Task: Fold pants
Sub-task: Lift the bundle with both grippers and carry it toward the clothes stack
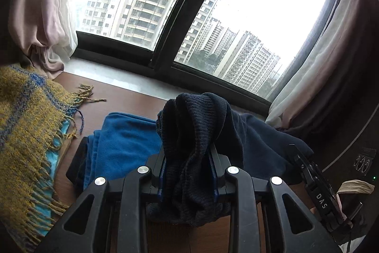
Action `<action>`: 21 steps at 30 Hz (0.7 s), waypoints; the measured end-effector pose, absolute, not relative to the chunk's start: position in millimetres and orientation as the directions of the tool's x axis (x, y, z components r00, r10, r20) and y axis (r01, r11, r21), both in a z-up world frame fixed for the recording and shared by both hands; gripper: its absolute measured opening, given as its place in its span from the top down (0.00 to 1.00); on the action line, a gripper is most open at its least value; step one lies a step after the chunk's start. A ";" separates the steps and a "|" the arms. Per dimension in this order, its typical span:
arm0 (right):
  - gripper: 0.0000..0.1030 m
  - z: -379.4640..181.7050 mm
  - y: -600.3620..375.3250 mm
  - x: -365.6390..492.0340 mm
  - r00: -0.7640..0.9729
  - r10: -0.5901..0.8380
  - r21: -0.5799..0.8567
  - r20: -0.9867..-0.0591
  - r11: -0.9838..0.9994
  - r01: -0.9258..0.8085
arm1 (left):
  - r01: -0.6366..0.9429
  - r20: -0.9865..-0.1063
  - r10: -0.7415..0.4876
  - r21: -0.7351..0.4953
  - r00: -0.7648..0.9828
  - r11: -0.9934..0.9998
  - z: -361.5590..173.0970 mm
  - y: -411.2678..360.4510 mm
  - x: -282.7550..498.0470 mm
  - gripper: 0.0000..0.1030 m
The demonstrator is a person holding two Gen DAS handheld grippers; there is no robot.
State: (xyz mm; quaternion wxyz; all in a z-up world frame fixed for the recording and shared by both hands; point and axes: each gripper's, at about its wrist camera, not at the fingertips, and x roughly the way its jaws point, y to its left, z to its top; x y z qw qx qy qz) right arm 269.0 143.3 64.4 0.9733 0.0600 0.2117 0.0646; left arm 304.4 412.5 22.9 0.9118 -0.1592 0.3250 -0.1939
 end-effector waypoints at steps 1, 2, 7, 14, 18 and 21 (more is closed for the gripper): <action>0.76 64.1 151.3 270.5 0.904 0.145 0.139 -0.402 0.986 -0.097 | 0.258 -0.533 -0.459 -0.410 0.711 0.875 23.5 418.3 308.2 0.73; 0.76 63.1 159.2 272.6 0.906 0.139 0.132 -0.400 0.987 -0.093 | 0.264 -0.538 -0.459 -0.402 0.707 0.877 23.7 423.7 312.5 0.73; 0.76 53.5 187.4 286.7 0.894 0.133 0.137 -0.427 0.987 -0.082 | 0.277 -0.567 -0.449 -0.366 0.691 0.888 19.7 446.3 331.0 0.73; 0.76 30.7 206.9 300.3 0.872 0.116 0.134 -0.475 0.989 -0.059 | 0.290 -0.598 -0.444 -0.340 0.667 0.895 8.1 456.4 354.5 0.73; 0.76 15.6 209.6 304.2 0.852 0.093 0.119 -0.514 0.992 -0.036 | 0.282 -0.628 -0.434 -0.333 0.646 0.900 -5.7 458.6 361.8 0.73; 0.75 8.7 209.5 302.9 0.832 0.060 0.098 -0.551 0.995 -0.007 | 0.262 -0.651 -0.414 -0.323 0.636 0.909 -13.5 461.1 364.1 0.72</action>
